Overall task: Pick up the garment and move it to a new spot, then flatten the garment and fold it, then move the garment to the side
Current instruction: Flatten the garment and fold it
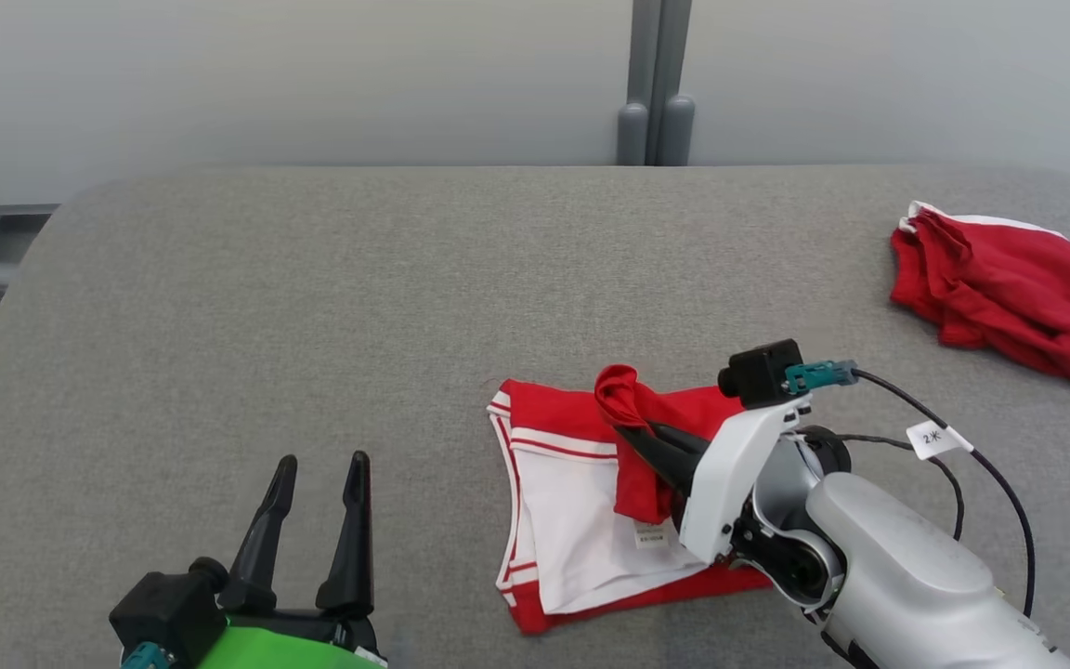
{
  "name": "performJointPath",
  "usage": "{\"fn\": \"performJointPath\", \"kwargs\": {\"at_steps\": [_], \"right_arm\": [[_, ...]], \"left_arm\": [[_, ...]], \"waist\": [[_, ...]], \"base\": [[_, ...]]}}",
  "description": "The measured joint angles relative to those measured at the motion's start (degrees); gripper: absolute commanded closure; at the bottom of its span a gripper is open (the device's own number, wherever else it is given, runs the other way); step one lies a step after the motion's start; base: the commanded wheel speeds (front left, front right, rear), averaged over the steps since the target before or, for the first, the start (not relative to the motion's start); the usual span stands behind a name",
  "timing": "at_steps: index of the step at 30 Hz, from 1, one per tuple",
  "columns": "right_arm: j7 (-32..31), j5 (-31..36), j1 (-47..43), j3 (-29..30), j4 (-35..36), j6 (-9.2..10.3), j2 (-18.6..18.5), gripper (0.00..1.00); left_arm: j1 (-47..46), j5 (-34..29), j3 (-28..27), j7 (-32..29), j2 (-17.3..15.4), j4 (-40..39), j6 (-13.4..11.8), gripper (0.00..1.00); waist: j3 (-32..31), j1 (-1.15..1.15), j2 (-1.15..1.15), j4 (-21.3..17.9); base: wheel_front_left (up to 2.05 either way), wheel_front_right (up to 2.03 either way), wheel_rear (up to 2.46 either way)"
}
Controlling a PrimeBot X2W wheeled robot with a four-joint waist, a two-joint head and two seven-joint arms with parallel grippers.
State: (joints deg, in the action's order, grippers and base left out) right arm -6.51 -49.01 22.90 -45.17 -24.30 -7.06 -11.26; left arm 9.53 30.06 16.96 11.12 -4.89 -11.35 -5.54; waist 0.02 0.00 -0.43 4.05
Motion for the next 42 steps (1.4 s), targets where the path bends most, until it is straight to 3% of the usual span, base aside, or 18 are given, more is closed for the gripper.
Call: {"fn": "performJointPath", "kwargs": {"at_steps": [6, 14, 15, 16, 17, 18, 19, 26, 33, 42], "right_arm": [[-1.1, -0.3, 2.0, 0.1, -3.2, 0.02, 2.5, 1.0], [-2.8, 0.5, 3.6, -1.2, -9.5, 0.62, 2.7, 1.0], [-2.9, 0.7, 3.8, -1.3, -10.1, 0.62, 2.8, 0.93], [-3.2, 0.9, 4.1, -1.5, -10.6, 0.62, 2.9, 0.8], [-3.2, 1.2, 4.3, -1.8, -11.2, 0.62, 3.1, 0.58], [-3.2, 1.3, 4.6, -1.9, -11.6, 0.62, 3.5, 0.2], [-3.2, 1.3, 4.9, -1.9, -11.9, 0.62, 3.8, 0.0], [-2.7, 1.6, 7.3, -2.3, -12.3, 0.58, 5.0, 0.0], [1.5, 1.1, 10.7, 1.0, -10.3, 0.54, 5.4, 0.0], [5.0, 0.6, 10.9, 4.7, -10.6, 0.53, -2.8, 0.0]], "left_arm": [[0.0, 0.0, 0.8, -0.1, 0.1, 0.0, 0.0, 0.0], [-0.1, 0.5, 1.3, -0.1, 0.2, 0.1, 0.0, 0.0], [-0.1, 0.5, 1.2, -0.1, 0.3, 0.1, 0.0, 0.0], [-0.1, 0.5, 1.2, 0.0, 0.3, 0.1, 0.0, 0.0], [-0.1, 0.5, 1.0, 0.0, 0.3, 0.2, 0.0, 0.0], [-0.1, 0.5, 0.7, 0.0, 0.3, 0.2, 0.0, 0.0], [-0.1, 0.5, 0.4, 0.0, 0.3, 0.3, 0.0, 0.0], [0.0, 0.5, -0.6, 0.3, 0.3, 0.4, 0.0, 0.0], [0.0, 0.5, -1.1, 0.6, 0.3, 0.3, 0.0, 0.0], [0.2, 0.5, -1.6, 0.8, 0.3, -0.5, -0.1, 0.0]], "waist": [[0.3, 0.0, 0.0, 3.7], [1.2, 0.0, 0.0, 8.6], [1.3, 0.0, 0.0, 9.0], [1.5, 0.0, 0.0, 9.4], [1.6, 0.0, 0.0, 9.7], [1.7, 0.0, 0.0, 9.9], [1.8, 0.0, 0.0, 10.1], [1.8, 0.0, 0.0, 9.0], [1.4, 0.0, 0.0, 6.8], [1.3, 0.0, 0.0, 3.3]], "base": [[0.0, 0.0, 0.0], [0.0, 0.0, 0.0], [0.0, 0.0, 0.0], [0.0, 0.0, 0.0], [0.0, 0.0, 0.0], [0.0, 0.0, 0.0], [0.0, 0.0, 0.0], [0.0, 0.0, 0.0], [0.0, 0.0, 0.0], [0.0, 0.0, 0.0]]}}
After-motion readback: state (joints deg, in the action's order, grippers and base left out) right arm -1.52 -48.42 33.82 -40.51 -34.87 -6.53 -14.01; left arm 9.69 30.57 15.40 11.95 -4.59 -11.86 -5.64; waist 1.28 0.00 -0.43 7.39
